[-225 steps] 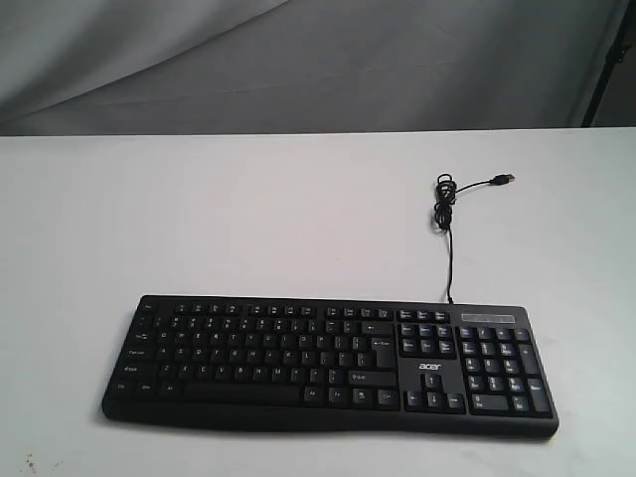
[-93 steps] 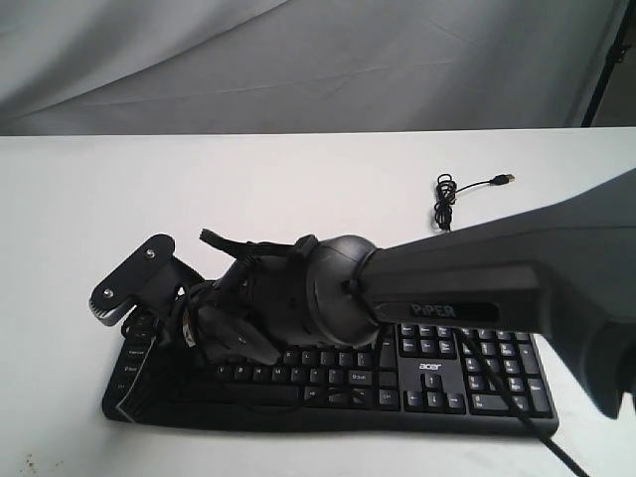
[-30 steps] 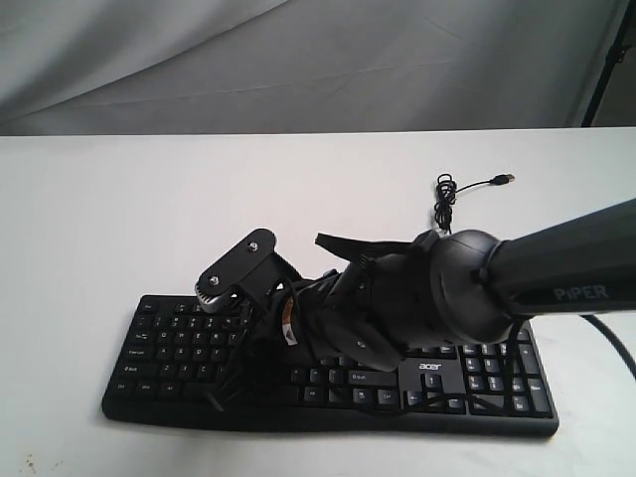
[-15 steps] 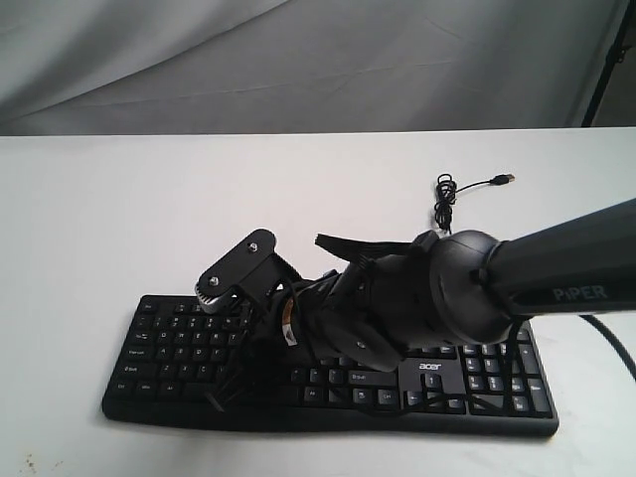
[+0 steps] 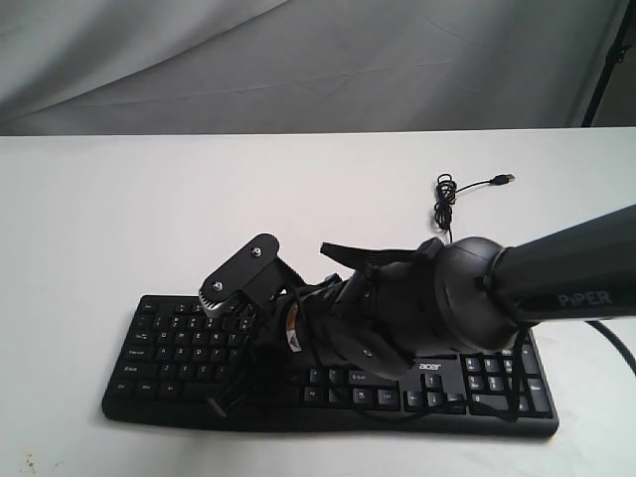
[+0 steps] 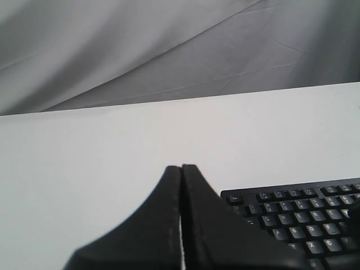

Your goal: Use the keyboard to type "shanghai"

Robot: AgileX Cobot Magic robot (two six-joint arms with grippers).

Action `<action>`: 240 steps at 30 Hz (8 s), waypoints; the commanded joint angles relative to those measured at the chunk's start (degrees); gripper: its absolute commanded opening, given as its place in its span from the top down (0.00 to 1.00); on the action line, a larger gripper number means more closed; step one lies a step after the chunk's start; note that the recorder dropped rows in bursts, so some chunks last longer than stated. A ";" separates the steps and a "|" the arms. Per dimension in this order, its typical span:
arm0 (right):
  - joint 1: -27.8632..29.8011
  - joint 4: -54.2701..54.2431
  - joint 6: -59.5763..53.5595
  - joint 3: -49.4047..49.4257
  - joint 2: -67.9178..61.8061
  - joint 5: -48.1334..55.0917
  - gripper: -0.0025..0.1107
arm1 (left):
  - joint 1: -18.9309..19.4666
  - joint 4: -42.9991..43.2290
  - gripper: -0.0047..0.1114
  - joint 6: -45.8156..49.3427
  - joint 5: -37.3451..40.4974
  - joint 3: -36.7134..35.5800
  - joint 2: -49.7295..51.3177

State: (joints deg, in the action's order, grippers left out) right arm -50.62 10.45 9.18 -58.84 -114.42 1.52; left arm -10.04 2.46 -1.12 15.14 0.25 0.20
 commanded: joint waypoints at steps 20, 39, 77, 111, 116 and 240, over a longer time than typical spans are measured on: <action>-0.23 -0.09 -0.28 1.09 0.03 2.94 0.98 | -0.20 0.01 0.96 -0.16 -0.16 -0.25 -0.20; -0.12 0.15 -0.65 1.09 0.87 1.75 0.98 | -0.20 0.01 0.96 -0.16 -0.16 -0.25 -0.20; -7.89 5.68 -1.43 -24.55 -10.45 12.45 0.98 | -0.20 0.01 0.96 -0.16 -0.16 -0.25 -0.20; -7.38 5.54 -1.43 -24.55 -13.02 13.51 0.98 | -0.20 0.01 0.96 -0.16 -0.16 -0.25 -0.20; -7.38 6.02 -1.43 -24.42 -10.87 14.85 0.98 | -0.20 0.01 0.96 -0.16 -0.16 -0.25 -0.20; -1.18 5.57 1.27 -0.65 -0.26 -3.02 0.98 | -0.20 0.01 0.96 -0.16 -0.16 -0.25 -0.20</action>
State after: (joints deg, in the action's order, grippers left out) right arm -52.28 15.29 11.17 -59.52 -115.64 -1.85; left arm -10.04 2.46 -1.12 15.14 0.25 0.20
